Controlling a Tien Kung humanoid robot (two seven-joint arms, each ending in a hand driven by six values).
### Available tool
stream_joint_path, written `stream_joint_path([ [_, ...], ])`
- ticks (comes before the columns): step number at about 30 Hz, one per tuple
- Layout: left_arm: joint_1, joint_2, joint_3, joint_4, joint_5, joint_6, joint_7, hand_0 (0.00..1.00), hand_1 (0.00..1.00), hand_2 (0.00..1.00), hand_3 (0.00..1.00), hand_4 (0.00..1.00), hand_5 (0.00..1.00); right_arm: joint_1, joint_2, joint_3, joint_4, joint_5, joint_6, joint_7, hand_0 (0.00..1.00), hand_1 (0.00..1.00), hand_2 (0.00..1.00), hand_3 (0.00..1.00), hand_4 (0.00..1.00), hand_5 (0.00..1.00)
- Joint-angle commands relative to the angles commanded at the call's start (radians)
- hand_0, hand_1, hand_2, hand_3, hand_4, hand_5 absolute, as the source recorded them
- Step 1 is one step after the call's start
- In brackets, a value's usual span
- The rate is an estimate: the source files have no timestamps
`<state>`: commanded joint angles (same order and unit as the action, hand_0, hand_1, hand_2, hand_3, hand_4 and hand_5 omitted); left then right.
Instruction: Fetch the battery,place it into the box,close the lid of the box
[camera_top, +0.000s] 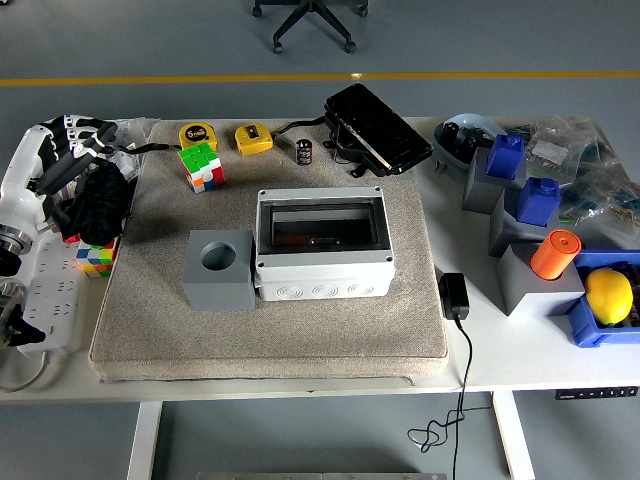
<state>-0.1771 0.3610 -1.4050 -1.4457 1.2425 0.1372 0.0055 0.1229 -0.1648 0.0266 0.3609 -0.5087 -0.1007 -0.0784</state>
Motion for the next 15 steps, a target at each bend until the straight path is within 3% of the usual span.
stream_joint_path([
  [15,0.001,0.008,-0.004,-0.013,-0.003,-0.003,0.003,0.422,0.531,0.557,0.566,0.975,0.637,0.009,0.002,0.009,-0.007,0.009,-0.002,-0.001,0.6,0.59,0.58,0.522,0.925,0.456],
])
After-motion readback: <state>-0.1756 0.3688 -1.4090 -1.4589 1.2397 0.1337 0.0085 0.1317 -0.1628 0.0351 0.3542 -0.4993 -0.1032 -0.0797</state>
